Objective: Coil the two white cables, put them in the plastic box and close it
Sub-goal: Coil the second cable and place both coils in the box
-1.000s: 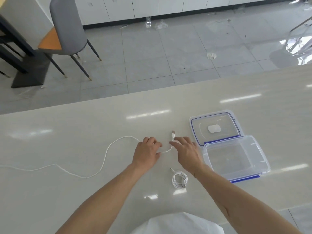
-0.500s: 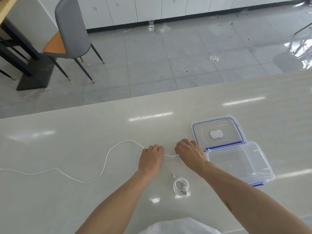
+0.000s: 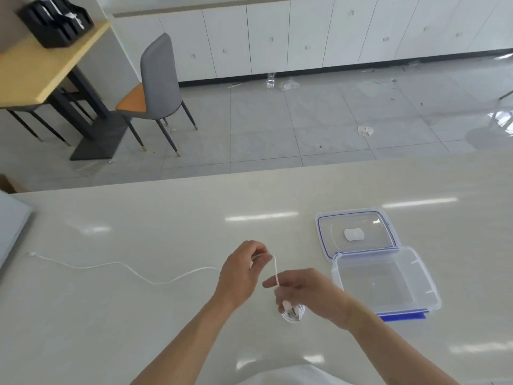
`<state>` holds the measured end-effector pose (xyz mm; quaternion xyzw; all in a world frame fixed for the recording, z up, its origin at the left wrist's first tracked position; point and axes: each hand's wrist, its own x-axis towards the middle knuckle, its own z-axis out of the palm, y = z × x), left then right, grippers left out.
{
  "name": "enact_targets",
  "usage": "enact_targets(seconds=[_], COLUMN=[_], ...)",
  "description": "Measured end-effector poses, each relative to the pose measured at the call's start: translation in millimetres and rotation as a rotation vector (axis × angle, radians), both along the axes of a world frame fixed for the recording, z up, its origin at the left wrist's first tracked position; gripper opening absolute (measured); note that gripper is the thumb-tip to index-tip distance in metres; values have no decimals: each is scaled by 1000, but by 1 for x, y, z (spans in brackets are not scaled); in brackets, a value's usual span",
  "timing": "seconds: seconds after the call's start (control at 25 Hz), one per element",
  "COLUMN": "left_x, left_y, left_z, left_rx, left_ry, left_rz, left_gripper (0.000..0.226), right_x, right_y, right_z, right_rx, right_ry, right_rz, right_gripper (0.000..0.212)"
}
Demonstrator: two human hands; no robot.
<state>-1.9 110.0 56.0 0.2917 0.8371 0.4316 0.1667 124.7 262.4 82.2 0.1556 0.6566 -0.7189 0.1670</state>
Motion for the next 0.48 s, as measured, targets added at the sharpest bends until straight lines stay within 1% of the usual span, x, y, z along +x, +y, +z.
enact_targets(seconds=[0.12,0.16,0.2,0.24,0.28,0.32,0.36,0.4,0.48], left_x=[25,35,46,55,64,72,80,86,92], left_y=[-4,-5,-5,-6,-7,-8,-11,-15,-23], left_z=[10,13,15,15,15,14,15,17,22], left_rx=[110,150,155,134,79,11,-60,-114,-173], left_ry=[-209,-286,-315,-302,-245,-179,-105,-43,66], left_rz=[16,10,3,1,1,-4,-14,-34,-85], left_gripper=[16,26,37,47,50,46,37,27,21], right_x=[12,13,13,13,13,13,13,13,12], right_y=[-7,-10,-13,-16,-19,-19,-19,-18,-15], right_z=[16,18,20,22,22,23,24,25,23], right_rx=[-240,-302,-358,-415,-461,-490,-497,-485,-407], right_ry=[88,118,133,133,128,127,133,142,155], right_rz=[-70,-99,-140,-195,-254,-310,-355,-387,-414], right_gripper=[28,30,33,37,41,43,43,40,39])
